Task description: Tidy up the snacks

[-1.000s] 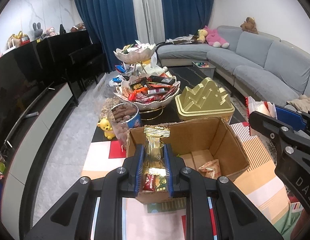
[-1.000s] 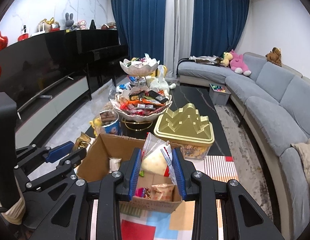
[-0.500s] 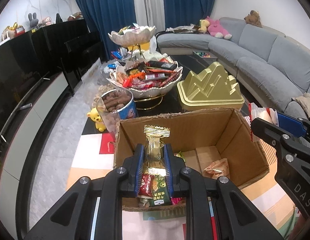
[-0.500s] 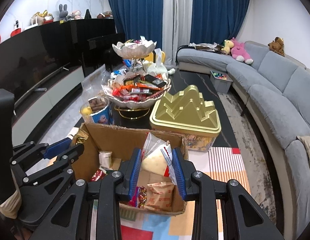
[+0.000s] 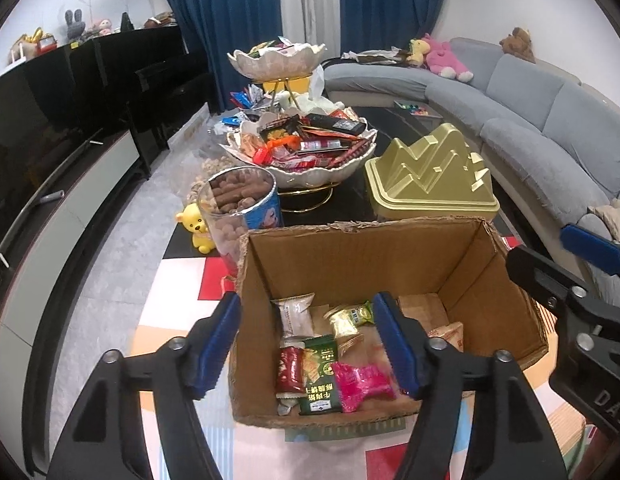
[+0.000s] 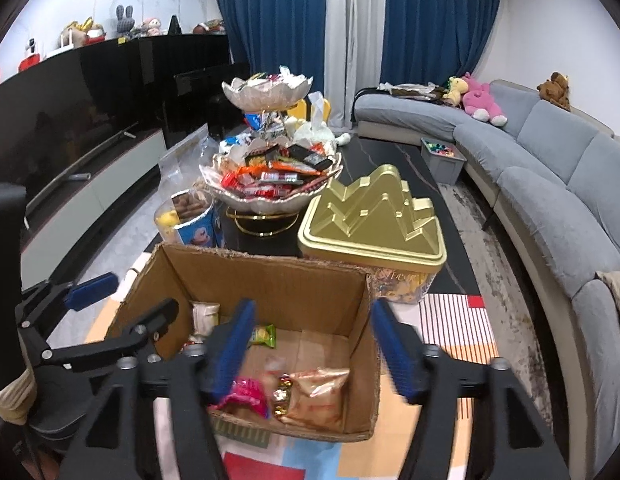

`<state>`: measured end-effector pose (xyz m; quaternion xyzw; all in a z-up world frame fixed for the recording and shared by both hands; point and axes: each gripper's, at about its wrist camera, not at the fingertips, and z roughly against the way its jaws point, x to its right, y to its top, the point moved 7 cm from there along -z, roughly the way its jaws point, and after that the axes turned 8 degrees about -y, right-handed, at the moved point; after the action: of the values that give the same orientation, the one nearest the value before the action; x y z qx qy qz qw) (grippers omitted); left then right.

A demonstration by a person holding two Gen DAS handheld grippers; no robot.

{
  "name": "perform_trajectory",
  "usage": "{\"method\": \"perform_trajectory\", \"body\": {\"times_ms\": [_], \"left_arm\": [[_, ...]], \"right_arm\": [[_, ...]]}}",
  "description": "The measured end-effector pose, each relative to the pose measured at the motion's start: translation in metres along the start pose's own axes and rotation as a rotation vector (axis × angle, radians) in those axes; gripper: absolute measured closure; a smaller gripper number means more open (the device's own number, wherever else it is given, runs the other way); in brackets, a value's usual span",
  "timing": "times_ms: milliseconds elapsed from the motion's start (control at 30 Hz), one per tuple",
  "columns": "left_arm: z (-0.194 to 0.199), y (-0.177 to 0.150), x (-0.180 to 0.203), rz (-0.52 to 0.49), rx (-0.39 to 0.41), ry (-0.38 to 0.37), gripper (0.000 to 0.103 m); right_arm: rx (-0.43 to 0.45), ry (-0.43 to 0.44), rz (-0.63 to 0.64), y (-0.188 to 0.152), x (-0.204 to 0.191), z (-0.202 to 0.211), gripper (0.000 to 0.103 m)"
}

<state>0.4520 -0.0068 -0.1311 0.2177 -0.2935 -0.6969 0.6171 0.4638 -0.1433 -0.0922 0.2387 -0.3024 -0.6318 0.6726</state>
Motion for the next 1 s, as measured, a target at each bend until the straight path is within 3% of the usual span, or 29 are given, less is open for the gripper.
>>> {"method": "perform_trajectory", "body": {"times_ms": [1000], "left_arm": [[0.098,-0.016,0.012,-0.038,0.084,0.060,0.020]], "right_arm": [[0.082,-0.032,-0.032,-0.009,0.022,0.088,0.026]]}}
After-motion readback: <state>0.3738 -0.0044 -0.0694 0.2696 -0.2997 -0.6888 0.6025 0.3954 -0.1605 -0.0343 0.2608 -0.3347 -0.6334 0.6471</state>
